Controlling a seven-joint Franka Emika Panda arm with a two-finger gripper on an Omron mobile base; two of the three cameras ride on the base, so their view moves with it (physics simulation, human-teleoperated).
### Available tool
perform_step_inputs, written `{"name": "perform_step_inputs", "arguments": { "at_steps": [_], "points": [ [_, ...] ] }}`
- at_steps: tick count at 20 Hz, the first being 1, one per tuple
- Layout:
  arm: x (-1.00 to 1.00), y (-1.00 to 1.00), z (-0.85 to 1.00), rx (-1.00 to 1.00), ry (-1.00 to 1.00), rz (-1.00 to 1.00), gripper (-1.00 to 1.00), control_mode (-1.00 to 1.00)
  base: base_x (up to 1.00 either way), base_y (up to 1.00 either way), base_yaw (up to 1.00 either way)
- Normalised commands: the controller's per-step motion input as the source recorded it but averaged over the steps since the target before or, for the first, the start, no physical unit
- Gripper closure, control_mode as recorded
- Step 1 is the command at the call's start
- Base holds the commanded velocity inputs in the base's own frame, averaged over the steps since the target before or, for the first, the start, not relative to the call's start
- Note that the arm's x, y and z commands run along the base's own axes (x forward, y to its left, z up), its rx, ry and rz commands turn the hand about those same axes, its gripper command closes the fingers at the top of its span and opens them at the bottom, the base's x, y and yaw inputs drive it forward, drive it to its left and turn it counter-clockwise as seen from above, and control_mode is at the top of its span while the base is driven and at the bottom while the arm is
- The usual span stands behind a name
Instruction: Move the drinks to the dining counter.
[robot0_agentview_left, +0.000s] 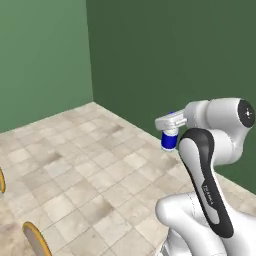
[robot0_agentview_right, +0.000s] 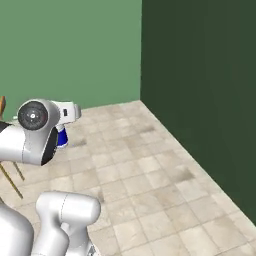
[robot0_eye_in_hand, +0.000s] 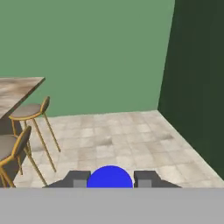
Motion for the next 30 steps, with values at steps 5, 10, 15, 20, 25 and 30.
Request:
{"name": "perform_step_inputs", "arguments": {
  "at_steps": [5, 10, 15, 20, 25, 30],
  "points": [
    [0.00, 0.00, 0.00, 0.00, 0.00, 0.00, 1.00, 1.00, 0.00, 0.00, 1.00],
    [0.00, 0.00, 0.00, 0.00, 0.00, 0.00, 1.00, 1.00, 0.04, -0.01, 1.00],
    [0.00, 0.00, 0.00, 0.00, 0.00, 0.00, 1.00, 1.00, 0.30, -0.14, 0.82],
    [0.00, 0.00, 0.00, 0.00, 0.00, 0.00, 1.00, 1.00, 0.17, -0.46, 0.33],
    [0.00, 0.00, 0.00, 0.00, 0.00, 0.00, 1.00, 1.00, 0.72, -0.40, 0.19],
    [0.00, 0.00, 0.00, 0.00, 0.00, 0.00, 1.00, 1.00, 1.00, -0.96, 0.10]
  ]
}}
